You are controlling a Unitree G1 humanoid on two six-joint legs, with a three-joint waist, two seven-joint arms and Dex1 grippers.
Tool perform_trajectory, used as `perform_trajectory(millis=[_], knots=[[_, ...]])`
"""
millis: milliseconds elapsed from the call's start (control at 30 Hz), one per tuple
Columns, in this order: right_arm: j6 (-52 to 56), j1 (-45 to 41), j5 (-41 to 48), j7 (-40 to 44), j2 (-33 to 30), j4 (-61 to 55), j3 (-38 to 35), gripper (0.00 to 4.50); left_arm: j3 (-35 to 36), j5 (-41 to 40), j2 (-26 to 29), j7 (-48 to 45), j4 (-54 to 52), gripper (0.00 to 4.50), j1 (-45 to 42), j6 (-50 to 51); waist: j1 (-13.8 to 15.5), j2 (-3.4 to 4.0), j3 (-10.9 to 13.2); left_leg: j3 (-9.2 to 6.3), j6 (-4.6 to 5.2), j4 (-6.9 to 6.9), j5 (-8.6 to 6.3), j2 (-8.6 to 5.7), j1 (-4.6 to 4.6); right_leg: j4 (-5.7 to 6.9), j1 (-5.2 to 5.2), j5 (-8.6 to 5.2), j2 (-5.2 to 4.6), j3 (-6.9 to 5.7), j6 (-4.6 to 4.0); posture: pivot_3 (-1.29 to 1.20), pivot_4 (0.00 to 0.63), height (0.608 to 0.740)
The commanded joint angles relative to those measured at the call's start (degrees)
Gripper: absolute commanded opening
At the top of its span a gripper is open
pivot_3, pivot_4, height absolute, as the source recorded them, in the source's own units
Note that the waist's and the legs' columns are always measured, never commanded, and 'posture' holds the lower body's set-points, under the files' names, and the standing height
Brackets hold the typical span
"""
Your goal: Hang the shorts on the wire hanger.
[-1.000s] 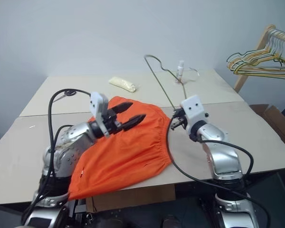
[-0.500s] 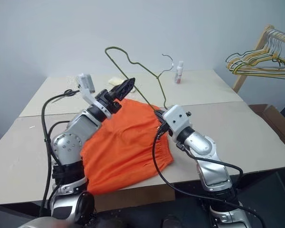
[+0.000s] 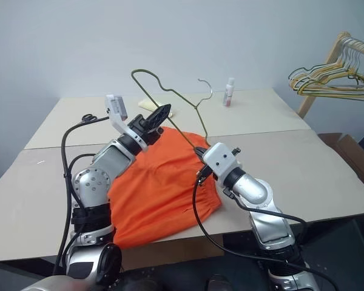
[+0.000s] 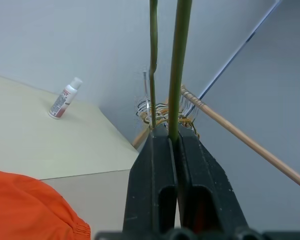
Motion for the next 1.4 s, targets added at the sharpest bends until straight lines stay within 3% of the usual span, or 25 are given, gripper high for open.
perform_trajectory(millis=[33,233,400,467,567,667,900,1200,1400], knots=[[-6.68,-1.28,-3.8,0.27,-2.25,-1.18,1.24,0.56,-1.19,1.4,1.87,-2.57,-1.22,0.0,-0.25,-2.6,-0.01,0.0,0.0,0.0,0.0,-0.01,0.0,-0.01,0.0,0.0,0.0,0.0,0.0,-0.01,0.0,0.09,0.0,0.74],[-8.1,0.55,3.24,5.49,-3.29,-3.64,-1.71,2.61,-5.38,3.97,8.28,-15.27,-6.42,0.0,2.8,-8.85,-0.13,0.0,0.0,0.01,-0.05,-0.02,0.01,-0.01,0.0,-0.03,0.0,-0.01,0.06,-0.01,-0.01,0.09,0.0,0.74],[1.8,2.98,23.38,17.97,-9.11,-7.9,-8.99,4.44,-3.21,0.57,15.61,-29.19,-6.42,0.0,3.92,-11.45,0.21,0.01,0.01,-0.01,0.28,0.01,-0.17,0.03,0.01,-0.07,0.06,-0.01,0.03,-0.04,-0.01,0.1,0.0,0.74],[9.85,3.61,34.98,24.39,-13.69,-8.17,-13.12,4.48,-2.48,-0.46,19.72,-35.82,-6.66,0.0,5.19,-11.96,0.14,0.02,0.02,0.0,0.32,0.03,-0.2,0.07,0.02,-0.08,0.07,-0.01,0.03,-0.04,-0.01,0.09,0.0,0.74],[18.14,2.84,45.21,29.11,-18.17,-5.22,-16.85,4.48,-0.25,-4.72,23.43,-41.95,-6.42,0.0,6.58,-11.07,0.12,0.02,0.02,0.0,0.39,0.02,-0.23,0.14,0.03,-0.09,0.09,-0.02,0.05,-0.08,-0.03,0.09,0.0,0.74],[24.04,-0.03,49.6,33.17,-20.41,0.75,-16.78,4.48,2.59,-11.03,25.38,-47.5,-6.38,0.0,7.54,-9.47,-0.2,0.0,0.03,0.03,0.4,0.04,-0.23,0.21,0.07,-0.08,0.13,-0.02,0.08,-0.08,-0.03,0.08,0.0,0.74],[27.19,-8.32,46.79,45.4,-20.49,13.6,-7.76,4.48,4.34,-17.33,25.47,-49.19,-4.62,0.0,5.88,-8.25,-0.12,-0.01,0.03,0.04,0.41,0.09,-0.24,0.2,0.05,-0.06,0.14,-0.01,0.07,-0.07,-0.02,0.09,0.0,0.74],[26.8,-20.52,40.28,50.05,-13.78,23.74,0.43,4.48,2.81,-16.61,25.11,-48.64,-5.66,0.0,6.76,-8.8,-0.13,-0.01,0.03,0.02,0.33,0.09,-0.2,0.19,0.0,-0.02,0.02,0.0,0.03,-0.06,-0.02,0.09,0.0,0.74],[27.81,-23.7,39.2,50.79,-11.1,24.18,0.83,4.48,2.15,-15.57,24.73,-48.15,-5.74,0.0,6.93,-9.65,0.17,0.0,0.03,-0.01,0.29,0.09,-0.2,0.15,-0.05,-0.02,-0.03,0.01,-0.05,-0.07,-0.02,0.1,0.0,0.74]])
